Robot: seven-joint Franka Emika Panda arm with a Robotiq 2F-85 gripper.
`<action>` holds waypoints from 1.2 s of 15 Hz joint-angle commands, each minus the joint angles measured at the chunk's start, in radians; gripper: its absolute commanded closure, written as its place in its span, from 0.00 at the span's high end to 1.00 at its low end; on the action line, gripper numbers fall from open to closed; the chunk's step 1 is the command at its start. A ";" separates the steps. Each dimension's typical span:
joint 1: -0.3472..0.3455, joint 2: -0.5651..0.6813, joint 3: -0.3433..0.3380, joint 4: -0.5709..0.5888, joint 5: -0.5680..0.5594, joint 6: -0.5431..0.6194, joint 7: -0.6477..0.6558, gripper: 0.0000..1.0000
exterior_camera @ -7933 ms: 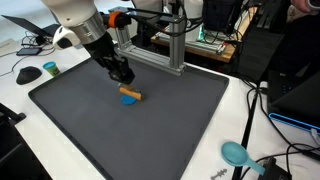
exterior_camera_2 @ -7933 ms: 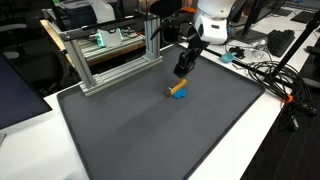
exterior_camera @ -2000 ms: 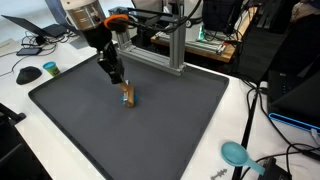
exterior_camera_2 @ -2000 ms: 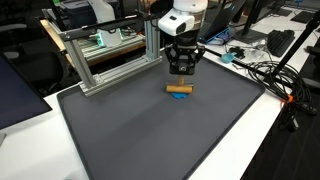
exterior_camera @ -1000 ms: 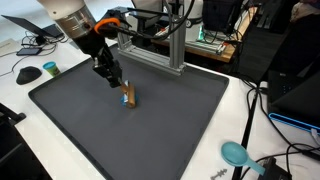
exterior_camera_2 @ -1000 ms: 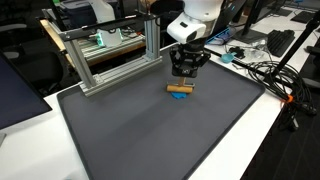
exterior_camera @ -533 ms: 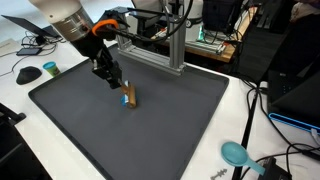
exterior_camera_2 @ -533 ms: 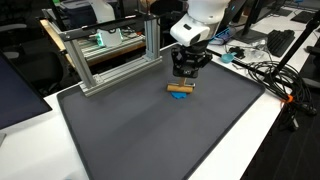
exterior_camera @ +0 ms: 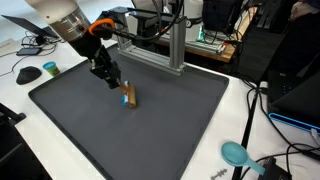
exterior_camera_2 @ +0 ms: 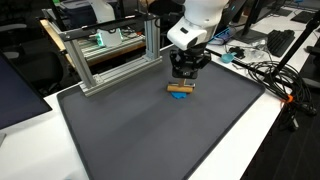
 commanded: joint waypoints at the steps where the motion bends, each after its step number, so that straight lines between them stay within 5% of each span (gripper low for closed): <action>1: -0.035 0.064 0.019 -0.010 0.060 0.050 -0.057 0.22; 18: -0.034 0.068 0.019 -0.017 0.078 0.031 -0.137 0.22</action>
